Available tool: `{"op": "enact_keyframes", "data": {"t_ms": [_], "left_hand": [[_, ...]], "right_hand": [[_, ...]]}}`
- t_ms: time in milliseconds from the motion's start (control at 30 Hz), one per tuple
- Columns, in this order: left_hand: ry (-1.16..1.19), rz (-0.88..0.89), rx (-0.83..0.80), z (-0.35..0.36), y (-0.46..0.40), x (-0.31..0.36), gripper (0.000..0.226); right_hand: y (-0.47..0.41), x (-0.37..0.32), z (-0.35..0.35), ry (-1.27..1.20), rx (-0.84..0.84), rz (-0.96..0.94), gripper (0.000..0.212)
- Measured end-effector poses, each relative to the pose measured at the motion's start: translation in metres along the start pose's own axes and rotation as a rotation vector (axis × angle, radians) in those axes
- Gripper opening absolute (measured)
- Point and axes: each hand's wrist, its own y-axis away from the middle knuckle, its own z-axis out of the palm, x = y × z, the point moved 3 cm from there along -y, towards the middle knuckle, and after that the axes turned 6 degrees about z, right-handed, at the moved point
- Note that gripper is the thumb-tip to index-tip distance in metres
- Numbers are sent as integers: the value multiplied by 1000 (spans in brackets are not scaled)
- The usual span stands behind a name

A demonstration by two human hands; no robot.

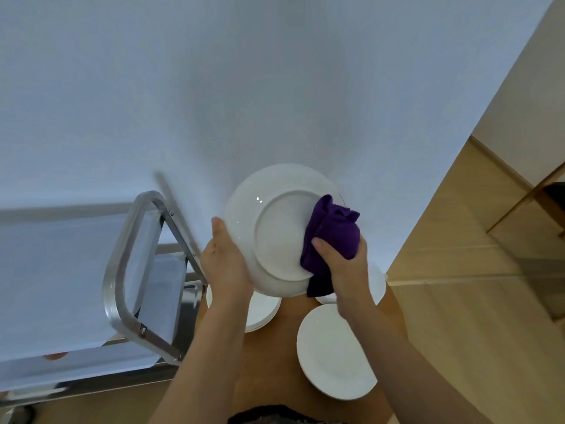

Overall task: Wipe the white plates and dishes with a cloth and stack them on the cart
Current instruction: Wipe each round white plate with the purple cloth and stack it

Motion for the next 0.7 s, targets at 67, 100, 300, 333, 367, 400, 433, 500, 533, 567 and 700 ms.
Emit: {"op": "enact_keyframes", "data": {"t_ms": [67,100,300,333,367,400,433,500,533,567,700], "left_hand": [[-30,51,-66,3,4,8,46],[-72,93,-165,3,3,14,49],[-131,-312,-1007,-13,-15,33,69],[-96,-377,-978,-12,-17,29,66],[-52,-412,-938,-9,-15,26,63],[5,-420,-904,-6,-13,23,60],[70,-403,-873,-4,-12,21,58],[186,-332,-827,-2,-12,18,52],[230,-306,-818,-1,-13,18,47],[261,-292,-807,0,-14,19,44],[257,-197,-641,9,-10,19,61]], "right_hand": [[-2,2,3,-73,-64,78,72],[-6,-2,2,-114,-117,102,65],[-27,-49,-19,234,-449,107,59],[-29,-56,-17,335,-459,93,66],[-31,-62,-13,411,-445,82,74],[-33,-68,-10,454,-415,63,81],[-33,-73,-8,465,-381,35,84],[-32,-77,-6,413,-325,-22,74],[-28,-74,-5,377,-291,-36,64],[-24,-68,-5,338,-244,-39,54],[-1,-33,4,136,-23,-62,38]]}}
